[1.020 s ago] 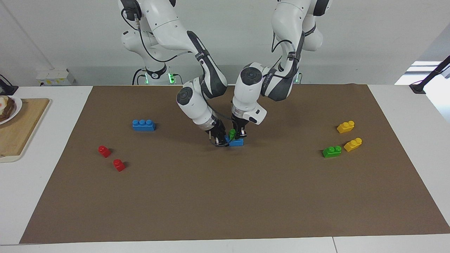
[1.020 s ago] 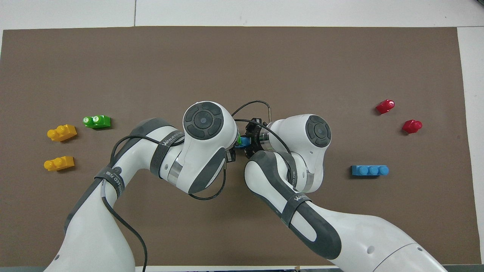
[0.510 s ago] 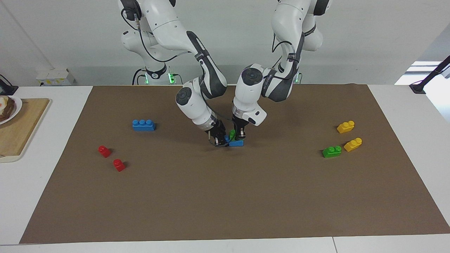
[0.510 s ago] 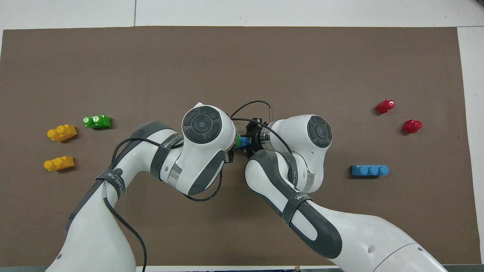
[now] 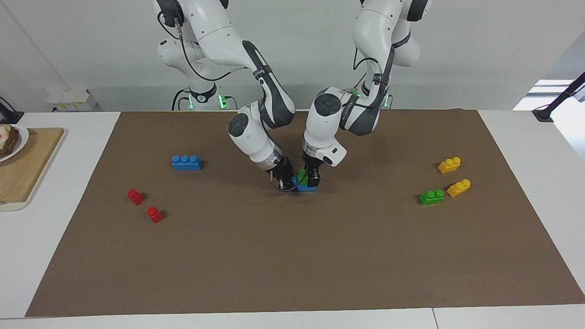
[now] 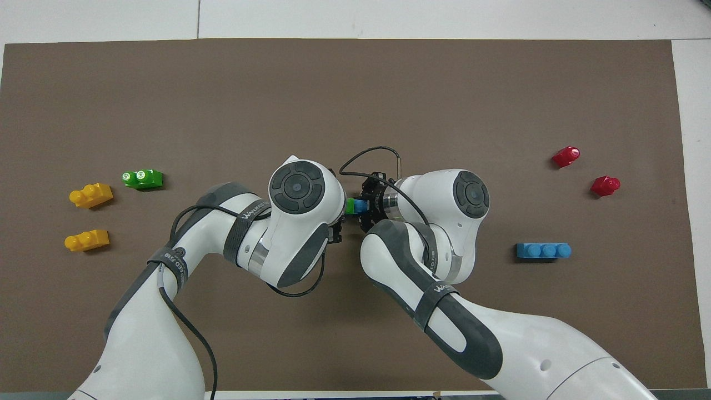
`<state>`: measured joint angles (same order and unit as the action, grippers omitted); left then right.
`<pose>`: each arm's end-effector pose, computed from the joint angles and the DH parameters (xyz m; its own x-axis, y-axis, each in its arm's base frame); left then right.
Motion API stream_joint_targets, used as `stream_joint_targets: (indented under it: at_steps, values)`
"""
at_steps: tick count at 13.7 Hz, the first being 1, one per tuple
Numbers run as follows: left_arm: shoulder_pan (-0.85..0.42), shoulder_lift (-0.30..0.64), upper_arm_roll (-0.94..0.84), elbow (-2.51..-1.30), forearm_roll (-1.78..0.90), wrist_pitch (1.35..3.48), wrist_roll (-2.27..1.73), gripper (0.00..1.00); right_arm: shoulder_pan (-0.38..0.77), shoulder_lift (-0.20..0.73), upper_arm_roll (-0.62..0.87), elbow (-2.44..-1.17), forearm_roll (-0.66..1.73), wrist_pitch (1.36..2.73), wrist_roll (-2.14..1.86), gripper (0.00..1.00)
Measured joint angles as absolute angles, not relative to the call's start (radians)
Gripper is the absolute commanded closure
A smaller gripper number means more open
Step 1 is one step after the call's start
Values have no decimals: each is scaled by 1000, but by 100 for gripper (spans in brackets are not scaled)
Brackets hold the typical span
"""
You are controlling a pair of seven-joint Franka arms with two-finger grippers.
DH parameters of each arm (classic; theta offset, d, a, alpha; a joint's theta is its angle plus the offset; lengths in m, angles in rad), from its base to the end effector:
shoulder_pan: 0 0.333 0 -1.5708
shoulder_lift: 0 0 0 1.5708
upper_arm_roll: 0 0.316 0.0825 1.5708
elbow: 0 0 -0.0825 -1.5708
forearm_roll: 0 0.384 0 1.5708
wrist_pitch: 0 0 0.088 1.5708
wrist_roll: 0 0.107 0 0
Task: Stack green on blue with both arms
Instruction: 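Press the green brick onto the blue brick with the left gripper, then open the left gripper and withdraw while the right gripper releases and lifts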
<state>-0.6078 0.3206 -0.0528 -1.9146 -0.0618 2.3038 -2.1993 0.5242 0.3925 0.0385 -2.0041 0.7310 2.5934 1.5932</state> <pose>0.4947 -0.3839 0.3347 -0.0102 0.9957 -0.0923 0.9998 0.0117 0.0161 0.5332 0.3199 0.2760 -0.0464 -0.8844 -0.4644 -0.9973 0.0676 -0.0291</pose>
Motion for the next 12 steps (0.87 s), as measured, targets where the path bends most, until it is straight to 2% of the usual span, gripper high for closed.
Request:
stream_joint_targets:
  at_steps: [3,4,5,6,7,8,12]
  values:
    - [-607,320,-40,-1894,-62,2303,-2199,0,524,393,39,-2004,732,2594,1593,100]
    - [-606,319,-30,-1881,-62,2300,-2199,0,524,393,39,-2004,732,2595,1593,88]
    - [-599,316,-23,-1871,-61,2293,-2196,0,524,393,39,-2004,732,2595,1593,55]
    - [-583,310,-21,-1861,-60,2273,-2176,0,524,393,39,-2004,732,2595,1593,30]
    - [-560,295,-18,-1851,-60,2239,-2137,0,524,393,38,-2004,732,2596,1593,20]
    - [-530,272,-16,-1841,-59,2192,-2081,0,524,394,38,-2004,733,2598,1593,17]
    - [-336,132,-9,-1824,-58,1983,-1701,0,521,394,38,-1991,734,2600,1601,16]
